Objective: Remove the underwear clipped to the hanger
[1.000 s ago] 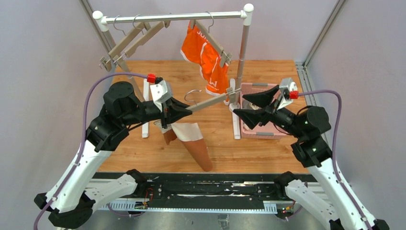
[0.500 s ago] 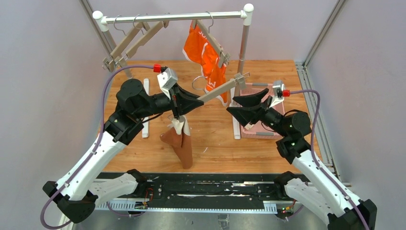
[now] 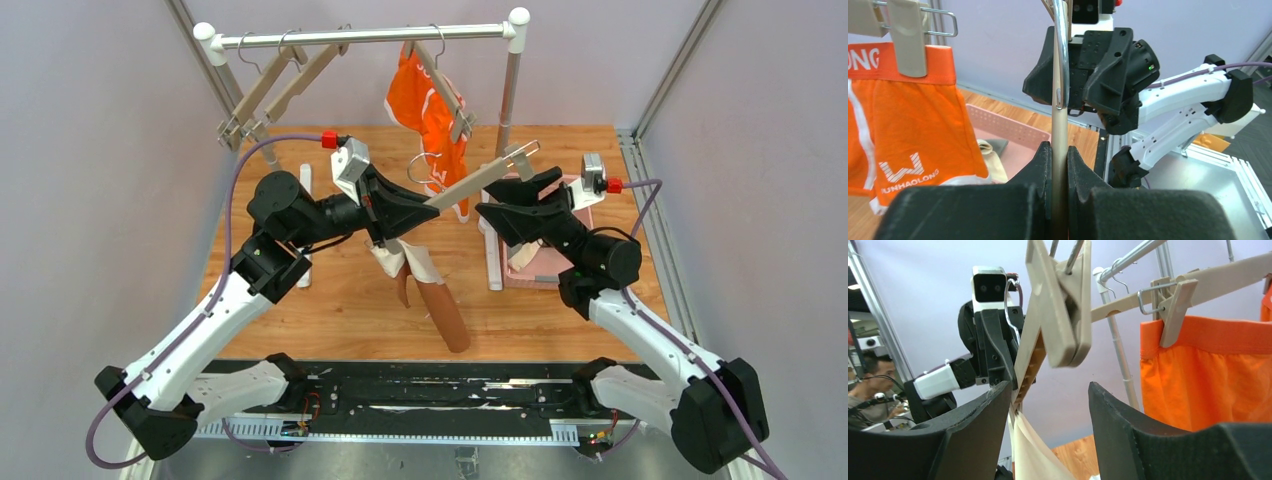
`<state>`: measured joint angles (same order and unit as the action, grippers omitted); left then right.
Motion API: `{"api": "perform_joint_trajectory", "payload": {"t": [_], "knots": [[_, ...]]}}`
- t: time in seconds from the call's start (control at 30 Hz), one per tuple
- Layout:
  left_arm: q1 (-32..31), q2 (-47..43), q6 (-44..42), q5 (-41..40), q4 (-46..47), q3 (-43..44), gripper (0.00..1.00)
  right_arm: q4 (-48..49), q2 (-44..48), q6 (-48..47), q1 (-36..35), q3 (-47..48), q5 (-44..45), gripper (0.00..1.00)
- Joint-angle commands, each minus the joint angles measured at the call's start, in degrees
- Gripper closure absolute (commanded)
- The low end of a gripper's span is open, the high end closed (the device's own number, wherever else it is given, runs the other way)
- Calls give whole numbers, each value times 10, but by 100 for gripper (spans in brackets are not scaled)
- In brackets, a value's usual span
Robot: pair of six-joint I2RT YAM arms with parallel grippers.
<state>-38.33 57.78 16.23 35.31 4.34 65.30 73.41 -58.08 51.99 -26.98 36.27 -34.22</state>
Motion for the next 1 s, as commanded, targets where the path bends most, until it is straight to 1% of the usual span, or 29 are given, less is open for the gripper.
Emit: {"api": "perform_joint_trajectory", "payload": {"t": [0.0, 0.4, 0.67, 0.9, 0.97], "knots": [[-15, 3, 25, -1, 65, -6, 100, 100, -19, 38, -1, 35, -13, 41], [-44, 24, 32, -26, 96, -11, 100, 48, -2, -10, -21, 45, -10, 45], [-59, 45, 32, -36, 106, 3, 100, 36, 2, -19, -23, 51, -6, 48], [-67, 52, 33, -40, 114, 8, 100, 28, -8, -21, -29, 62, -13, 58], [-68, 52, 33, -43, 118, 9, 100, 20, -11, -21, -30, 68, -17, 65]]}}
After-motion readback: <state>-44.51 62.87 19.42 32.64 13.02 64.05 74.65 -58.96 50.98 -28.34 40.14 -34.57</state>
